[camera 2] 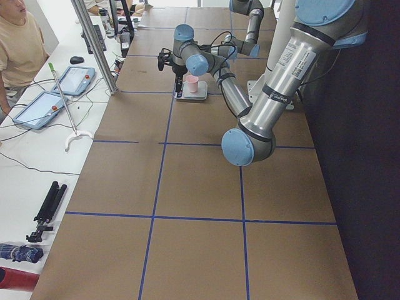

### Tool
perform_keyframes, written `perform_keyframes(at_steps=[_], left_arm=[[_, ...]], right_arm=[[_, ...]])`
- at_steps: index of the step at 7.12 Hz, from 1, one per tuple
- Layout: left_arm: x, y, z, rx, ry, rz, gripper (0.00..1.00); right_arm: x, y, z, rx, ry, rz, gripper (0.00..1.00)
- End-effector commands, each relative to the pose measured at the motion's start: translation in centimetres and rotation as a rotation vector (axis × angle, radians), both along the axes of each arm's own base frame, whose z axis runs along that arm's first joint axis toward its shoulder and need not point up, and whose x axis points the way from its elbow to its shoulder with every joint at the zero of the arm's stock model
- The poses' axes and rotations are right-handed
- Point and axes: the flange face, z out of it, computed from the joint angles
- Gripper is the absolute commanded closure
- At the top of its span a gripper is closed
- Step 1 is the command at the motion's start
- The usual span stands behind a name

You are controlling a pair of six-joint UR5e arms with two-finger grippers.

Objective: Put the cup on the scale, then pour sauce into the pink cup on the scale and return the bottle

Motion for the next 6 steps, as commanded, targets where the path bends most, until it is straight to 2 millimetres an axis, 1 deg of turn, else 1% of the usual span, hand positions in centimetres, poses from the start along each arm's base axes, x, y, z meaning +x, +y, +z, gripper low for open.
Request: perform_keyframes(at_steps=[1, 3, 4, 6], left_arm=[[-0.1, -0.1, 0.0, 0.001, 0.001, -0.001, 0.33], [0.0, 0.0, 0.0, 0.002, 0.002, 0.000, 0.33], [0.0, 0.0, 0.0, 0.001, 0.001, 0.000, 0.33], [-0.1, 0.1, -0.3, 0.004, 0.005, -0.001, 0.33]], right_arm=[[0.1, 0.0, -0.1, 0.003, 0.000, 0.004, 1.00], [1.0, 0.2, -1.4, 0.008, -0.068, -0.002, 1.00], [0.9, 0.2, -1.3, 0.002, -0.116, -0.006, 1.00], [0.6, 0.2, -0.5, -0.020, -0.286, -0.011, 1.00]])
